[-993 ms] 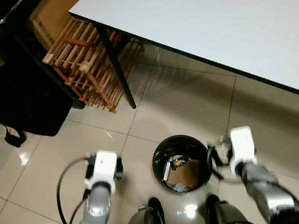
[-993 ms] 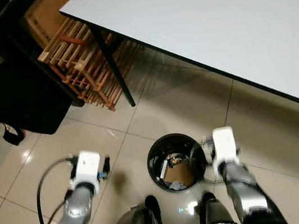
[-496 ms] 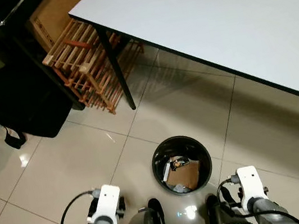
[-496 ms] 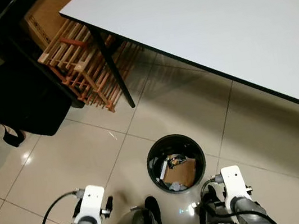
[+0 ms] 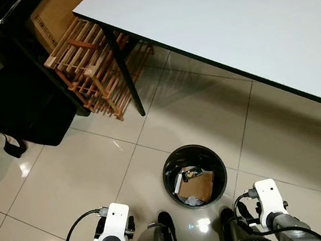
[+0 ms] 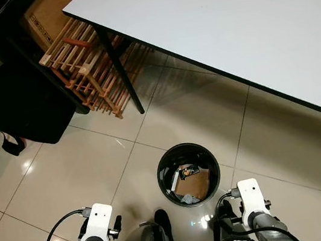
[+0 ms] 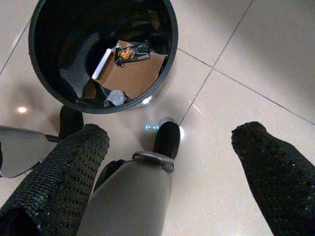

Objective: Picking trash to rubbish bin

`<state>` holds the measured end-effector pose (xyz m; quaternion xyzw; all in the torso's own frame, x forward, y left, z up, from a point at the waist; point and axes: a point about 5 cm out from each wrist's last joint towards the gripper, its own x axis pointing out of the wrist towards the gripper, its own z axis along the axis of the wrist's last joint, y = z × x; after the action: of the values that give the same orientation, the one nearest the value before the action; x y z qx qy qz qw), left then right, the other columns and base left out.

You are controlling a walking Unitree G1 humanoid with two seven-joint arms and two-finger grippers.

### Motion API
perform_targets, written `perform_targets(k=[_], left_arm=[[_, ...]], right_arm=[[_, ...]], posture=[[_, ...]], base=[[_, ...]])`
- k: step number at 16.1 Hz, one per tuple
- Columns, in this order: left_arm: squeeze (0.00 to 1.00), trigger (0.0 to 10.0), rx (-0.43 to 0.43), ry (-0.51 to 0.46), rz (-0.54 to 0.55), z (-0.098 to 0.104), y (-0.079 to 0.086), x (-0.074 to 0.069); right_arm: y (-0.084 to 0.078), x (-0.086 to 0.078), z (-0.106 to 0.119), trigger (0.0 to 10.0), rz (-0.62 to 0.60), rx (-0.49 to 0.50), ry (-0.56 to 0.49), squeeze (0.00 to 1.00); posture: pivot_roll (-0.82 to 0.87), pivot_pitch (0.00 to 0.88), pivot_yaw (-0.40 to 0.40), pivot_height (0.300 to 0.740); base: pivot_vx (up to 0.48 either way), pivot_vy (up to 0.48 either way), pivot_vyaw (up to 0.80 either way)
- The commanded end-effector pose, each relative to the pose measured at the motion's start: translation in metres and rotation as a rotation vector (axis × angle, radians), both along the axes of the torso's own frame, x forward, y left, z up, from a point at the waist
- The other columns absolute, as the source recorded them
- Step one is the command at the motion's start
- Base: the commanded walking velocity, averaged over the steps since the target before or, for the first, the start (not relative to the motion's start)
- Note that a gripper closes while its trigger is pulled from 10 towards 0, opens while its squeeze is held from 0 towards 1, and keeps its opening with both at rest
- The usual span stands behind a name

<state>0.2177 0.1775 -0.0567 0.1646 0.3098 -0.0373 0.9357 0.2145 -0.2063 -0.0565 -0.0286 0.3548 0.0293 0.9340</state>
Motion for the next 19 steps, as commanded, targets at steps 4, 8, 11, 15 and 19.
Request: perform_targets(k=[4, 8, 11, 15, 19], left_arm=[[0.0, 10.0, -0.003, 0.047, 0.023, -0.0084, 0.0061, -0.014], [0.0, 10.0, 0.004, 0.051, 0.023, -0.0089, 0.0071, -0.0148], [0.0, 10.0, 0.002, 0.05, 0.024, -0.0093, 0.0068, -0.0157], [0.0, 10.0, -0.001, 0.05, 0.028, -0.0098, 0.0071, -0.0169], [0.0, 10.0, 0.0, 0.055, 0.029, -0.0101, 0.0072, -0.0171]], right_arm=[[-0.0021, -0.0144, -0.0091, 10.0, -0.017, 0.011, 0.05, 0.0], [-0.0018, -0.0146, -0.0095, 10.0, -0.02, 0.013, 0.054, 0.0], [-0.0014, -0.0153, -0.0102, 10.0, -0.02, 0.015, 0.057, 0.0], [-0.0018, -0.0176, -0.0115, 10.0, -0.026, 0.016, 0.064, 0.0], [-0.0011, -0.0182, -0.0121, 10.0, -0.035, 0.023, 0.067, 0.0]], posture=[[0.05, 0.349, 0.109, 0.74], [0.06, 0.347, 0.11, 0.74], [0.06, 0.346, 0.112, 0.74], [0.06, 0.349, 0.111, 0.74], [0.06, 0.344, 0.112, 0.74]], base=[[0.0, 0.0, 0.0], [0.0, 0.0, 0.0], [0.0, 0.0, 0.0], [0.0, 0.0, 0.0], [0.0, 0.0, 0.0]])
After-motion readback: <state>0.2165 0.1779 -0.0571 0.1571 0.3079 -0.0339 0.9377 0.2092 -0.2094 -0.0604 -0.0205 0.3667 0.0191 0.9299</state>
